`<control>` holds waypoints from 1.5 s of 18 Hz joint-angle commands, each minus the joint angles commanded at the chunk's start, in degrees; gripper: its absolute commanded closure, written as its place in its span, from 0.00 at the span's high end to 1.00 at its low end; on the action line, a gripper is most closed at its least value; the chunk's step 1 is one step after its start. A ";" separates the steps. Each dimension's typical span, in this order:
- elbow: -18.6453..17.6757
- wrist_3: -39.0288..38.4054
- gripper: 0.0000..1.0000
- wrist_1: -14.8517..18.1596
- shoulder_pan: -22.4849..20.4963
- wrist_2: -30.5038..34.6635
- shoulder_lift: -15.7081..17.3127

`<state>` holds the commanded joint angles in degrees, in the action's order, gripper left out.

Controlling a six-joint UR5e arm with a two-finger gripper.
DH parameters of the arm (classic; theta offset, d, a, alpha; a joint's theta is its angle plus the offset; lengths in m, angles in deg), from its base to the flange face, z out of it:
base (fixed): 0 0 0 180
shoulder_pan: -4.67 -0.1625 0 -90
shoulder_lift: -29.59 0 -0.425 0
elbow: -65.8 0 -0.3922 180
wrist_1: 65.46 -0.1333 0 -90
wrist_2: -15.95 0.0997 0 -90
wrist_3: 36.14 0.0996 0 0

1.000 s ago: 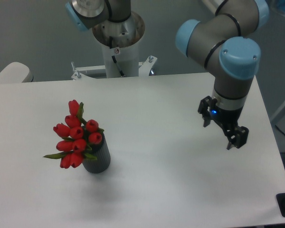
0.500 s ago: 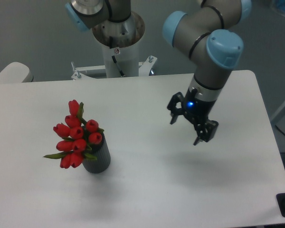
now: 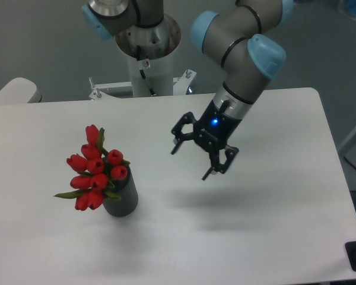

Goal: Pick up the flowers from the vase
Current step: 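Move the open gripper over to the red tulip stems above the vase, then lower the gripper around the tulip stems and close it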

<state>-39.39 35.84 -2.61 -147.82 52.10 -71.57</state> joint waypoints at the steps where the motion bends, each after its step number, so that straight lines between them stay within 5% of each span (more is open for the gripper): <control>1: -1.40 0.00 1.00 -1.40 0.09 -2.20 0.09; 5: -6.68 0.17 1.00 -5.01 0.35 -5.83 2.02; 12: -10.03 0.79 1.00 -8.26 1.67 -5.83 4.49; 18: -9.94 0.26 1.00 -14.07 6.94 -5.92 1.85; 27: -8.98 -0.62 1.00 -14.69 8.88 -6.09 -0.08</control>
<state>-48.37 35.23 -17.30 -138.94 46.01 -71.66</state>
